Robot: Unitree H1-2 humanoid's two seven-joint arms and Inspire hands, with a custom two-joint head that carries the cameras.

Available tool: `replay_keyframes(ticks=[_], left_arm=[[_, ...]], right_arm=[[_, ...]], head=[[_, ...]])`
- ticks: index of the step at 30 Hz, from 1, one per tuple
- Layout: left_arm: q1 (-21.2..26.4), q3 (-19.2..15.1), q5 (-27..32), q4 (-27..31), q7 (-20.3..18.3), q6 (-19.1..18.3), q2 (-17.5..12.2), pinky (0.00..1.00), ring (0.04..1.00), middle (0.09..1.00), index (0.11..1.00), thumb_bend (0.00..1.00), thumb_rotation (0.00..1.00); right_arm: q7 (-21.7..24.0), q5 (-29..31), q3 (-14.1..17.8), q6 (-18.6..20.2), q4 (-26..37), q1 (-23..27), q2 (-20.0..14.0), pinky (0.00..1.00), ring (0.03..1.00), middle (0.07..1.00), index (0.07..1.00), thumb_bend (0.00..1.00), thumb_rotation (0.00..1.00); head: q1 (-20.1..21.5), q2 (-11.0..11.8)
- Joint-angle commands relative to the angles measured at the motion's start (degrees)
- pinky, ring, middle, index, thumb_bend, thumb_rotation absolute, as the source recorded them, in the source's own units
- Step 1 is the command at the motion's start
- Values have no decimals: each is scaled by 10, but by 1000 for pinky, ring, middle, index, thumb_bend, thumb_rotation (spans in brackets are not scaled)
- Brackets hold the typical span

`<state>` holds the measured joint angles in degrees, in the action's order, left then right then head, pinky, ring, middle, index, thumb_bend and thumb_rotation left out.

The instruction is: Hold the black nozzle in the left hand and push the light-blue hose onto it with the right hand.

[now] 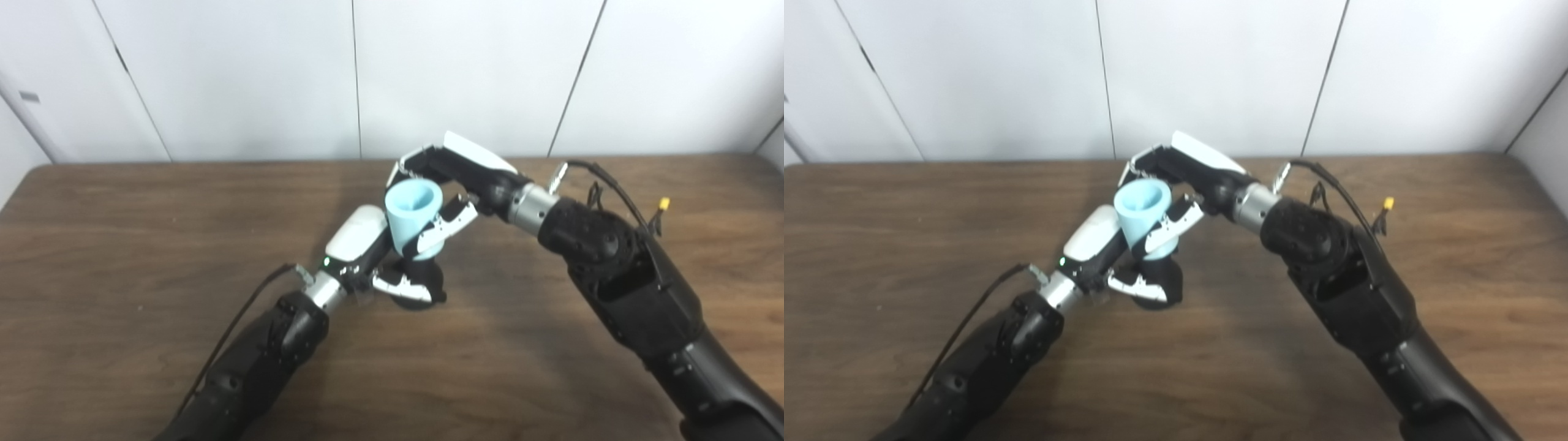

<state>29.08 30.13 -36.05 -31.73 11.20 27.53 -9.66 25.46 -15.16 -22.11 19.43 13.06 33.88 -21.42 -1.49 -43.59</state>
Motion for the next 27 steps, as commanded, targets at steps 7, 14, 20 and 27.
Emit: replay_keyframes(ticks=[7,14,20,27], left_arm=[[-97,22,-7,-48,-30,-30,20,364,408,460,503,504,0],[-100,17,-6,-44,-33,-31,17,362,423,454,499,505,0],[-105,11,-4,-36,-36,-32,12,367,413,459,499,505,0],[-107,1,-6,-34,-43,-29,14,347,402,462,501,504,0]], right_arm=[[36,2,-18,-58,-2,8,-14,377,419,495,489,519,0],[13,3,4,-68,-6,-27,-17,371,420,496,487,518,0],[-50,-5,47,-40,0,-88,15,341,418,483,494,519,0],[-102,-23,73,-8,-6,-128,64,380,439,474,493,520,0]], head=[[-1,-2],[-1,-5],[2,-7],[3,-10]])
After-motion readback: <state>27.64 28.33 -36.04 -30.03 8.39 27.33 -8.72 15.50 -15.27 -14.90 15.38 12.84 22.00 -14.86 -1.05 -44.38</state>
